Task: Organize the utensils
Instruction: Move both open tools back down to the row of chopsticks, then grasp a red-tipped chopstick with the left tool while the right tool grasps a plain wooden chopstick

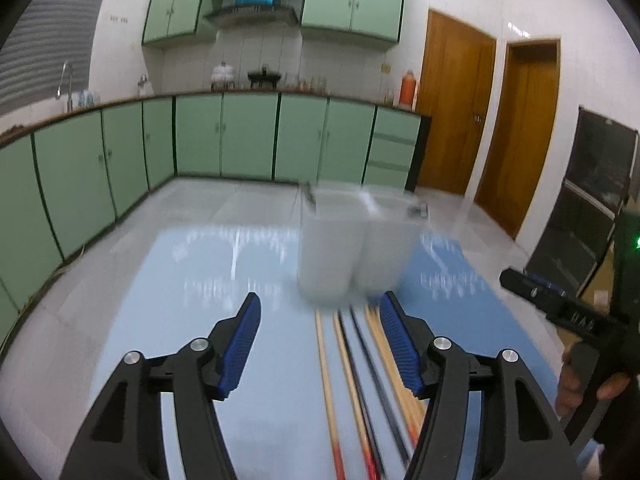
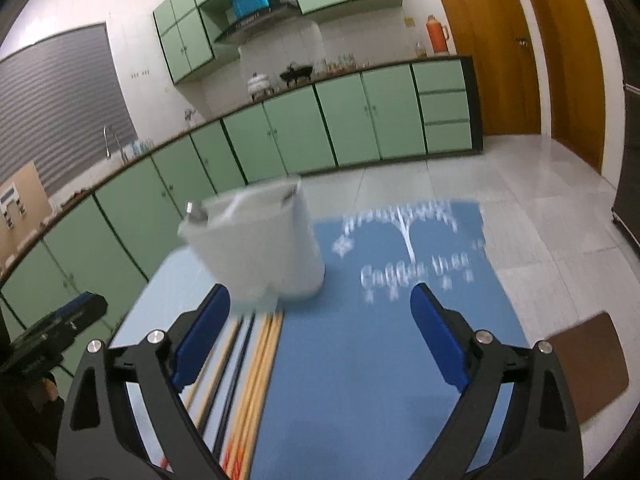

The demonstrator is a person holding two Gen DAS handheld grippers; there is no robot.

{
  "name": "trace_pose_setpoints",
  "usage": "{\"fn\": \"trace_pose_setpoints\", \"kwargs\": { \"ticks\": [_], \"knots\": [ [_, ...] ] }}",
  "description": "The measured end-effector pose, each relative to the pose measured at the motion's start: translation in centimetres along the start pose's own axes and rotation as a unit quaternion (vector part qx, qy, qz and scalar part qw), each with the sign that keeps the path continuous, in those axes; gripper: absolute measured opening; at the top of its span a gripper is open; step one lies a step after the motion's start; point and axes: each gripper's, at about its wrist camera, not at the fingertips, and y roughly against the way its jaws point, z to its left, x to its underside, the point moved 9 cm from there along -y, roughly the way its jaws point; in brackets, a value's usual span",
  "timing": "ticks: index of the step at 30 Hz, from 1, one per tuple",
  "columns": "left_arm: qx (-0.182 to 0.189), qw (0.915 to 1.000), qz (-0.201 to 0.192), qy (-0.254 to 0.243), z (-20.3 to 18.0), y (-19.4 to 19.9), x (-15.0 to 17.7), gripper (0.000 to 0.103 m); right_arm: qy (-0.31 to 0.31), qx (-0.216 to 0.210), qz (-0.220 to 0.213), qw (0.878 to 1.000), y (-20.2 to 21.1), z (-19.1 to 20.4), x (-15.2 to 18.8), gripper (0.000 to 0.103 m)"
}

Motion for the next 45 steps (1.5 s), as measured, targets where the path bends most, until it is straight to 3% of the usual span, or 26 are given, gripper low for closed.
{"fn": "trace_pose_setpoints", "kwargs": {
  "ticks": [5, 12, 25, 33, 35, 39, 41, 45],
  "knots": [
    [-0.013, 0.9983, 0.057, 0.003, 0.1, 0.4, 5.9, 0.061, 0.003, 0.008, 0.039, 0.999, 1.9, 1.1, 5.3, 0.089],
    [-0.023, 0.9955, 0.092, -0.002, 0.3, 1.4, 10.8, 0.061, 0.014, 0.018, 0.085, 0.996, 3.3, 1.3, 10.8, 0.089],
    [-0.031, 0.9912, 0.128, -0.018, 0.0, 1.6, 14.9, 0.059, 0.034, 0.024, 0.109, 0.993, 4.2, 2.0, 13.5, 0.089],
    [-0.031, 0.9897, 0.134, -0.041, -0.7, 1.3, 15.2, 0.042, 0.043, 0.032, 0.116, 0.992, 3.7, 2.1, 13.9, 0.089],
    [-0.03, 0.99, 0.132, -0.04, -0.7, 1.3, 15.2, 0.03, 0.047, 0.034, 0.121, 0.991, 3.4, 2.2, 14.2, 0.088],
    [-0.029, 0.9908, 0.129, -0.029, -0.3, 1.4, 15.1, 0.019, 0.057, 0.035, 0.125, 0.99, 3.2, 2.7, 14.6, 0.087],
    [-0.022, 0.9915, 0.127, -0.018, -0.1, 1.4, 15.0, 0.007, 0.063, 0.036, 0.128, 0.989, 3.2, 2.9, 14.8, 0.087],
    [-0.019, 0.9916, 0.127, -0.016, 0.0, 1.5, 15.0, 0.007, 0.082, 0.048, 0.135, 0.986, 2.8, 3.2, 15.1, 0.087]
  ]
}}
